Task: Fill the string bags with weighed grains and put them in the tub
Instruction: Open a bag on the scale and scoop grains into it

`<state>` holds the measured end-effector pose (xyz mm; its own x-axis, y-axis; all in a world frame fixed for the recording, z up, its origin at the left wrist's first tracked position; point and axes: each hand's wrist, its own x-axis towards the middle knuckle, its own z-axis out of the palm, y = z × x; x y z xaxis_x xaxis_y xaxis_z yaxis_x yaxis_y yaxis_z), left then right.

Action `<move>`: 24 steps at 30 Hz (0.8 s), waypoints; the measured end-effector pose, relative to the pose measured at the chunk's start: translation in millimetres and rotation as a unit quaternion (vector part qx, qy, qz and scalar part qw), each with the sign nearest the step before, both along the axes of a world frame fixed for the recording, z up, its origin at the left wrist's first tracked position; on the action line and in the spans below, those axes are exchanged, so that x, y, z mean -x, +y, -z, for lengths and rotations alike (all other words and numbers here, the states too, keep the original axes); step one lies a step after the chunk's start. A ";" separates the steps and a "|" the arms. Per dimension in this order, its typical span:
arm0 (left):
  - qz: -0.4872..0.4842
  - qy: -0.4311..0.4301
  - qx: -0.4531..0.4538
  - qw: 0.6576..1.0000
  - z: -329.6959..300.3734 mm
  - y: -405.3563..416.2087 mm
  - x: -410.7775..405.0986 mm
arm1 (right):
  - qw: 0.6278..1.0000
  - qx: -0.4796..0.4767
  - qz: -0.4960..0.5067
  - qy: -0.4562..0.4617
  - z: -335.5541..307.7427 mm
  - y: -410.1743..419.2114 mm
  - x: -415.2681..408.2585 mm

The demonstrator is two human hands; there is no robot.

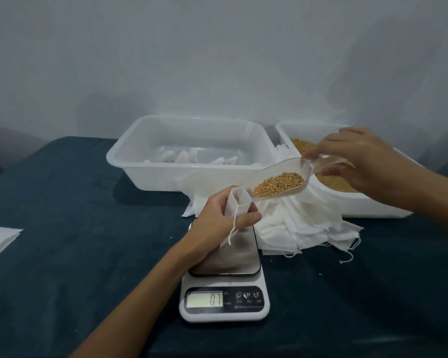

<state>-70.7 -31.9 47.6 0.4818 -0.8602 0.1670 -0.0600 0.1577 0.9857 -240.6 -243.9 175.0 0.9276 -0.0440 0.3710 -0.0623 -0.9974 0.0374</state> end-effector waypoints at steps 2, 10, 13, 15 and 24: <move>-0.007 -0.002 -0.005 1.000 -0.4 0.0 -0.3 | 1.000 0.014 0.002 0.000 -1.2 0.9 -1.4; -0.001 0.002 -0.004 1.000 -0.6 1.0 -2.2 | 1.000 0.027 0.000 0.004 -5.3 9.7 -5.5; 0.005 -0.001 0.002 1.000 -1.2 1.2 -1.5 | 0.999 0.031 -0.002 0.006 -6.2 13.6 -5.0; 0.006 -0.002 0.005 1.000 -1.7 1.4 -1.2 | 0.999 0.038 -0.005 0.005 -7.0 15.5 -4.8; 0.006 -0.004 0.002 1.000 -3.2 2.1 -0.7 | 0.998 0.059 -0.006 0.001 -9.7 17.2 -5.2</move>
